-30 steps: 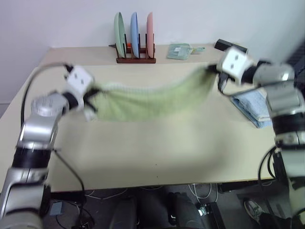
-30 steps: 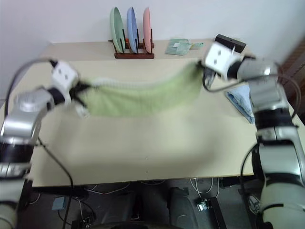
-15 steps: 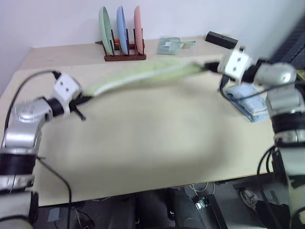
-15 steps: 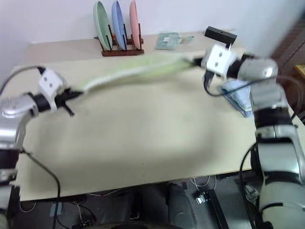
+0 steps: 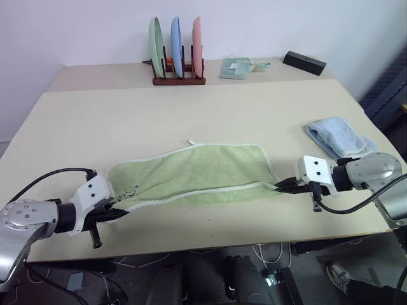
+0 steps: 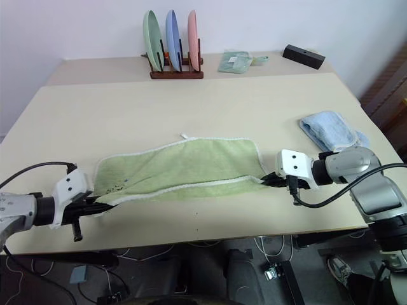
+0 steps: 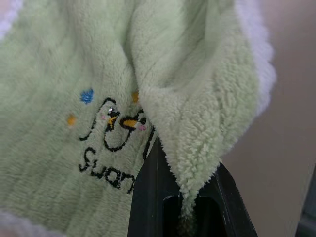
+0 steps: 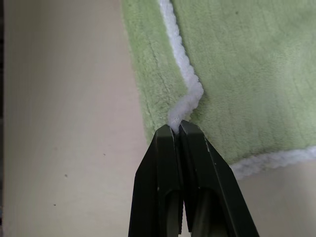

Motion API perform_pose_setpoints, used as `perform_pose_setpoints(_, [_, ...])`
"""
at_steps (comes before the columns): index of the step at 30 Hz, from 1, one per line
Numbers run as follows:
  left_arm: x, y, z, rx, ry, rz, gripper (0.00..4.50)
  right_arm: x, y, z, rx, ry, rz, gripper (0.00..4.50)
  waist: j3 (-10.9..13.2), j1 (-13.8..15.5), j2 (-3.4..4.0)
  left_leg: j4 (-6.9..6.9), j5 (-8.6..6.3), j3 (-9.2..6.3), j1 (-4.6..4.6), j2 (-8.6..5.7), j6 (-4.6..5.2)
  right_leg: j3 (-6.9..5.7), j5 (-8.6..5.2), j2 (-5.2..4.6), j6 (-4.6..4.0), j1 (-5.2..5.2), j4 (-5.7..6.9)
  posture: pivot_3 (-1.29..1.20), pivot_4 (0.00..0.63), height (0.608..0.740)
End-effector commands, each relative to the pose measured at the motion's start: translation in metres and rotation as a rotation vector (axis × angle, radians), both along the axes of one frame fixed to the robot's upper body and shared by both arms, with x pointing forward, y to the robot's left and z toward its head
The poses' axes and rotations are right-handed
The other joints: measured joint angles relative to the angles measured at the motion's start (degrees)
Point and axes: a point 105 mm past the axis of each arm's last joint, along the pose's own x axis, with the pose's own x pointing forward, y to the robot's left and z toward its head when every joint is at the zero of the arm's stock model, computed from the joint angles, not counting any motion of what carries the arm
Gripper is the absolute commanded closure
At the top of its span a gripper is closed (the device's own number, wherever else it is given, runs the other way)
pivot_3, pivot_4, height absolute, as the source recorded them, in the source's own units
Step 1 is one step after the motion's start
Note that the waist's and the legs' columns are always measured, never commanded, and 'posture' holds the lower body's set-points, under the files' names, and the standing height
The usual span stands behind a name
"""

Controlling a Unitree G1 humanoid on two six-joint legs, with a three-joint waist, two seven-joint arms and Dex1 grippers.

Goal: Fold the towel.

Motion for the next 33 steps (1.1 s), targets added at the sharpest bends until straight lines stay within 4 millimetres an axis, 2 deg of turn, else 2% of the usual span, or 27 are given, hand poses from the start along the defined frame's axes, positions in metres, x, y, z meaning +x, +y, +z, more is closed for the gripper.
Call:
perform_pose_setpoints(1, [-0.003,0.001,0.010,-0.017,-0.010,0.003,4.48,-0.002,0.002,0.018,0.035,-0.030,0.011,4.50,0.0,0.0,0.00,-0.01,0.00,0.00,-0.02,0.00,0.00,-0.01,0.00,0.01,0.00,-0.01,-0.02,0.00,0.150,0.740])
perform_pose_setpoints(3, [-0.001,0.000,0.014,-0.038,-0.019,0.015,4.48,0.003,0.004,0.026,0.061,-0.065,-0.002,4.50,0.0,0.0,-0.01,0.00,-0.01,0.01,-0.03,0.00,0.01,-0.01,0.00,0.01,0.01,-0.01,-0.04,0.00,0.150,0.740])
perform_pose_setpoints(5, [0.009,0.002,0.025,-0.060,-0.079,0.036,4.48,0.021,0.011,0.051,0.127,-0.167,-0.031,4.50,0.0,0.0,0.00,0.00,-0.01,0.03,-0.01,-0.02,0.01,-0.01,0.00,0.00,0.01,0.00,-0.04,0.00,0.150,0.740])
perform_pose_setpoints(7, [0.019,0.006,0.033,-0.074,-0.123,0.065,4.48,0.034,0.015,0.068,0.159,-0.238,-0.048,4.50,0.0,0.0,0.00,0.03,0.01,0.03,-0.01,-0.02,-0.01,0.00,0.00,0.02,0.00,-0.01,-0.03,0.00,0.150,0.740])
perform_pose_setpoints(10, [0.036,0.013,0.041,-0.098,-0.180,0.110,4.48,0.052,0.017,0.079,0.171,-0.308,-0.068,4.50,0.0,0.1,-0.02,0.02,0.01,-0.01,0.00,-0.02,-0.02,-0.01,0.01,0.18,0.02,0.00,-0.01,0.00,0.150,0.740])
perform_pose_setpoints(15, [0.061,0.017,0.041,-0.121,-0.199,0.132,4.48,0.084,0.022,0.071,0.148,-0.365,-0.095,4.50,0.0,-0.1,-0.04,0.00,0.00,0.04,-0.05,-0.03,0.00,-0.02,0.12,0.20,0.21,0.01,-0.08,0.00,0.150,0.740])
perform_pose_setpoints(20, [0.083,0.028,0.033,-0.142,-0.178,0.172,4.48,0.106,0.025,0.064,0.169,-0.378,-0.126,4.50,0.0,-0.3,-0.02,0.00,0.01,0.10,-0.09,-0.02,-0.02,-0.01,0.12,0.21,0.22,-0.08,-0.03,0.00,0.150,0.740])
perform_pose_setpoints(27, [0.098,0.035,0.015,-0.157,-0.112,0.187,4.48,0.121,0.026,0.055,0.177,-0.391,-0.152,4.50,0.0,-0.3,-0.02,-0.01,0.03,0.13,-0.11,0.00,-0.04,0.00,0.13,0.22,0.22,-0.09,-0.04,0.00,0.150,0.740])
perform_pose_setpoints(33, [0.106,0.033,0.011,-0.195,-0.087,0.191,4.48,0.125,0.027,0.046,0.174,-0.386,-0.159,4.50,0.0,-0.4,-0.02,-0.01,0.05,0.12,-0.11,0.00,-0.08,0.01,0.13,0.21,0.22,-0.09,-0.02,0.00,0.150,0.740])
